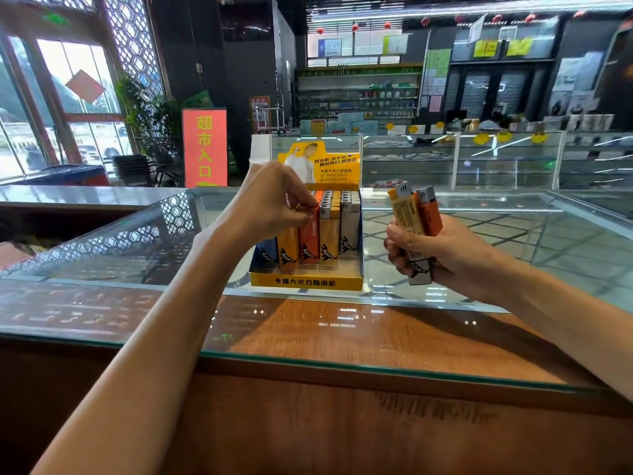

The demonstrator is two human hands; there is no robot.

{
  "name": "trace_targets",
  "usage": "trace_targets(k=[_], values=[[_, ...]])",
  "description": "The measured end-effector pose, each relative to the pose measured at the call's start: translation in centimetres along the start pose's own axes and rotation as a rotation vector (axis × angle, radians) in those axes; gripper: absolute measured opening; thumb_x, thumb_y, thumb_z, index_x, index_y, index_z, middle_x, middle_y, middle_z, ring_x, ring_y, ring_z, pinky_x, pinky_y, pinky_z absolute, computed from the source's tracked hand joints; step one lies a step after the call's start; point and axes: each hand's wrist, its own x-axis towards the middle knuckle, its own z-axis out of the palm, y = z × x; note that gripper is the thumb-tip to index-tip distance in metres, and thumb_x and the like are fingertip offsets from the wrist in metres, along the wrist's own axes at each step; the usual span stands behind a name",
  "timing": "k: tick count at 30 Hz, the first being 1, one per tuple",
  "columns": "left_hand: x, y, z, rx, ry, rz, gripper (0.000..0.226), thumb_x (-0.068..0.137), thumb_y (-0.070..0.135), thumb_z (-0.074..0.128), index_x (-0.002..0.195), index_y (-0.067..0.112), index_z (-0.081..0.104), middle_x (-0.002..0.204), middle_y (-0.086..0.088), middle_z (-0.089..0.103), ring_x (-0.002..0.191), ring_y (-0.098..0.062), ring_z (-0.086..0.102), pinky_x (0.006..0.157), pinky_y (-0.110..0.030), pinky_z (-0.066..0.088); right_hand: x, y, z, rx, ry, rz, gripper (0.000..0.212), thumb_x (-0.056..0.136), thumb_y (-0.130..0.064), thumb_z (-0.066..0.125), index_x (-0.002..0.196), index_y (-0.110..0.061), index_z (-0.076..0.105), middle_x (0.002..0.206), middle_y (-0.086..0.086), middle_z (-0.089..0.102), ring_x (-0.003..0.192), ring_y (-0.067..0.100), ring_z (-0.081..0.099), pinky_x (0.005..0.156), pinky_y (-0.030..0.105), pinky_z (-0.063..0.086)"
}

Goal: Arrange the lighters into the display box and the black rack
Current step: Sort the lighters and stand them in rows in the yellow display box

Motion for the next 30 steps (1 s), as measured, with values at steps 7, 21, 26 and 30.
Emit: trace_targets(k=[7, 21, 26, 30], values=[[-0.4, 2.0, -0.1, -0.246, 0.093, 0.090, 0.022, 0.081, 0.020, 0.071, 0.099, 0.007, 0.072, 0.088, -0.003, 0.071, 0.075, -0.009, 0.063, 0.066, -0.011, 0.047, -0.1, -0.3, 0.2, 0.109, -0.234, -0.020, 0.020, 0.083, -0.023, 0.067, 0.084, -0.011, 0.051, 0.068, 0.003, 0.049, 0.060, 0.015, 0.049, 0.057, 0.022, 0.047], [-0.2, 4.2, 1.8, -0.660, -0.017, 0.134, 0.026, 0.078, 0.004, 0.072, 0.101, -0.005, 0.068, 0.089, -0.013, 0.071, 0.080, -0.020, 0.070, 0.075, -0.028, 0.058, -0.1, -0.1, 0.2, 0.064, -0.314, -0.015, 0.034, 0.077, -0.036, 0.070, 0.088, -0.009, 0.052, 0.071, 0.003, 0.053, 0.059, 0.013, 0.050, 0.057, 0.021, 0.046], [-0.1, 3.0, 0.0, -0.705, -0.055, 0.082, 0.032, 0.074, 0.007, 0.072, 0.105, 0.001, 0.067, 0.089, -0.002, 0.073, 0.081, -0.011, 0.069, 0.074, -0.021, 0.055, 0.0, -0.2, 0.1, 0.100, -0.305, 0.033, 0.044, 0.080, -0.051, 0.057, 0.095, -0.011, 0.063, 0.074, 0.005, 0.058, 0.061, 0.013, 0.053, 0.057, 0.021, 0.048], [-0.2, 3.4, -0.3, -0.689, -0.084, 0.085, 0.036, 0.077, 0.003, 0.070, 0.112, 0.001, 0.063, 0.095, -0.007, 0.072, 0.085, -0.014, 0.070, 0.075, -0.019, 0.055, 0.1, -0.2, 0.2, 0.176, -0.314, 0.042, 0.037, 0.089, -0.041, 0.054, 0.098, -0.006, 0.062, 0.074, 0.007, 0.056, 0.060, 0.014, 0.051, 0.057, 0.022, 0.046]])
